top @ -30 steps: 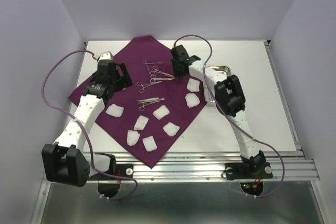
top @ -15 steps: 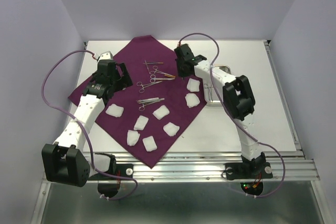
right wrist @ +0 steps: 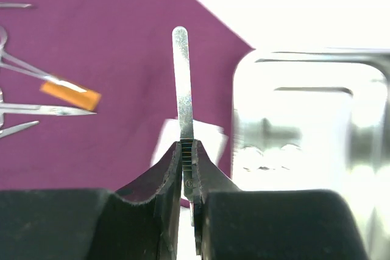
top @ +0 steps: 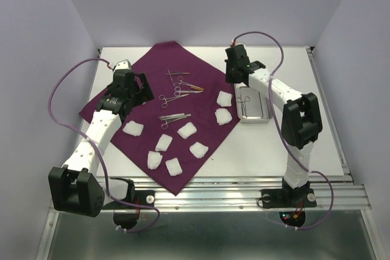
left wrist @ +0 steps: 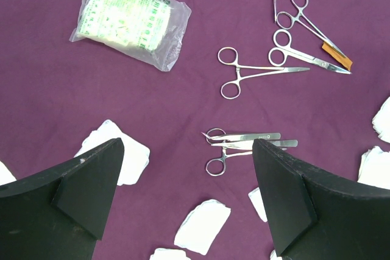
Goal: Prepare the surgical pack
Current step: Place the medical item in the container.
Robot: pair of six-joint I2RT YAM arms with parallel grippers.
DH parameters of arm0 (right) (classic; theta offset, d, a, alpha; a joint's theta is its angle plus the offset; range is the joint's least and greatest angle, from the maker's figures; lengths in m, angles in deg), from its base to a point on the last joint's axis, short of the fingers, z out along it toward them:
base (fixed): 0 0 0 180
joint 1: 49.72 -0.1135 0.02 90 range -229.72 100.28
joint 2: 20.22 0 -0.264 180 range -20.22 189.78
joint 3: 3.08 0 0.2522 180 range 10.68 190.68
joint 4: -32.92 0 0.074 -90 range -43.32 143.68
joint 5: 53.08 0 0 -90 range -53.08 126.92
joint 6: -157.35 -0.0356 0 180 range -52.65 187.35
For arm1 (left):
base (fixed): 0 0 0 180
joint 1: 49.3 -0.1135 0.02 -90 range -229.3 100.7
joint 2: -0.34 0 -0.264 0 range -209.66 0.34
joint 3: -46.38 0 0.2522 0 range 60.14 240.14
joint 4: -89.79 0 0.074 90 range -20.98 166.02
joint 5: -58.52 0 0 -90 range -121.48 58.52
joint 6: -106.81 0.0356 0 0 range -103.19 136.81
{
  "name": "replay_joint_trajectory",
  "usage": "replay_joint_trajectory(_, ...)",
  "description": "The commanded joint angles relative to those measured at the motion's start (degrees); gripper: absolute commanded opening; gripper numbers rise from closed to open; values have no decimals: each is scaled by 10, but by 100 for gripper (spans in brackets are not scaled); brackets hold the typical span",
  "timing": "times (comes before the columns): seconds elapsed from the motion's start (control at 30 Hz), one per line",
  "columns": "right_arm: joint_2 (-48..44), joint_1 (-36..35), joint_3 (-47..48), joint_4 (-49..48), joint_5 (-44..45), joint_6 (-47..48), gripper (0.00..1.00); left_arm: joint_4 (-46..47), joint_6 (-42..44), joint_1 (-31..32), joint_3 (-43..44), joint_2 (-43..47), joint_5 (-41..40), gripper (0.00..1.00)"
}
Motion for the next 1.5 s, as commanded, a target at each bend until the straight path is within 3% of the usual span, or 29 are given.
replay_joint_trajectory(0.0, -66, 32, -43, -37, 15, -3, 1, 21, 0, -3, 0, 8, 0, 99)
replay_joint_trajectory(0.5, -162, 131, -265, -113, 2, 44, 2, 24, -2, -3, 6, 2, 5, 99)
replay_joint_trajectory(1.33, -125, 131, -325, -113, 67, 83, 6, 20, -3, -3, 4, 10, 6, 99)
replay_joint_trajectory(1.47, -127, 131, -326, -112, 69, 83, 14, 21, -5, -3, 1, 12, 6, 99)
